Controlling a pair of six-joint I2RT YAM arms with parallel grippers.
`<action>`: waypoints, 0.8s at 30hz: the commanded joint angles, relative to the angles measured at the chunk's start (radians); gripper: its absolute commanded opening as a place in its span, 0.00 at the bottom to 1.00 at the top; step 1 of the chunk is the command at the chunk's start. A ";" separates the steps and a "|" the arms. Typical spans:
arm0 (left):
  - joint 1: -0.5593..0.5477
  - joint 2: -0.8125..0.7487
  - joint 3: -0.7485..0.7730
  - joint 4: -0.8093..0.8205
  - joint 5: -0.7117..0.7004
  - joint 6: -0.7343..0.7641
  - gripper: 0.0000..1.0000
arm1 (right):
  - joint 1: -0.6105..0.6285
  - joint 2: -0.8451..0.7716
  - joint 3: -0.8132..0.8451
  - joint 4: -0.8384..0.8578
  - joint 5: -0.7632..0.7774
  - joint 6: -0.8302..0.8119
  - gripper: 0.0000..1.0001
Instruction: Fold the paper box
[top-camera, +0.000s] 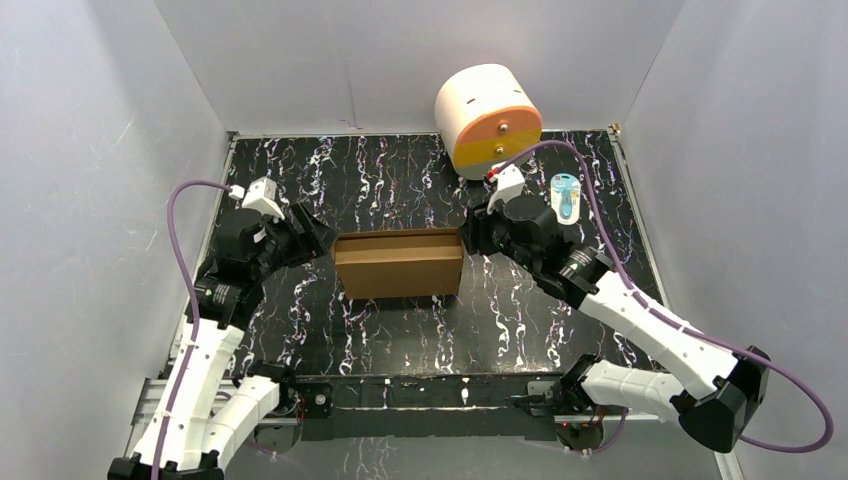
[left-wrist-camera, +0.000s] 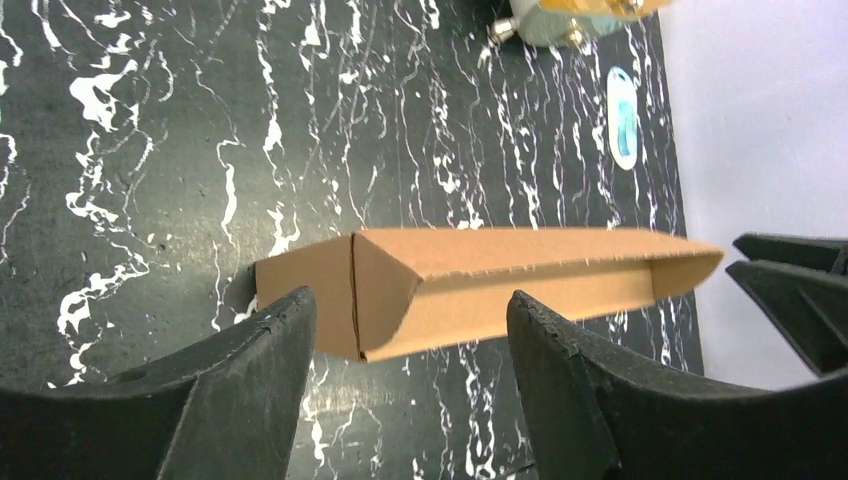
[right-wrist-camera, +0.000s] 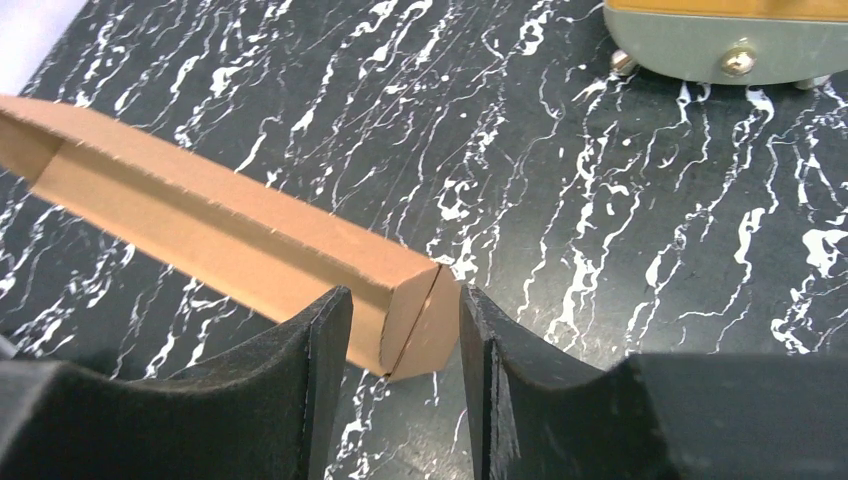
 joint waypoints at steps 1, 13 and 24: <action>-0.002 0.027 0.013 0.094 -0.088 -0.066 0.68 | 0.002 0.035 0.059 0.109 0.101 -0.028 0.51; -0.002 0.110 -0.006 0.145 -0.040 -0.070 0.50 | -0.001 0.093 0.080 0.102 0.074 -0.034 0.47; -0.002 0.066 -0.115 0.150 0.028 -0.084 0.28 | -0.001 0.059 -0.032 0.101 -0.004 -0.002 0.37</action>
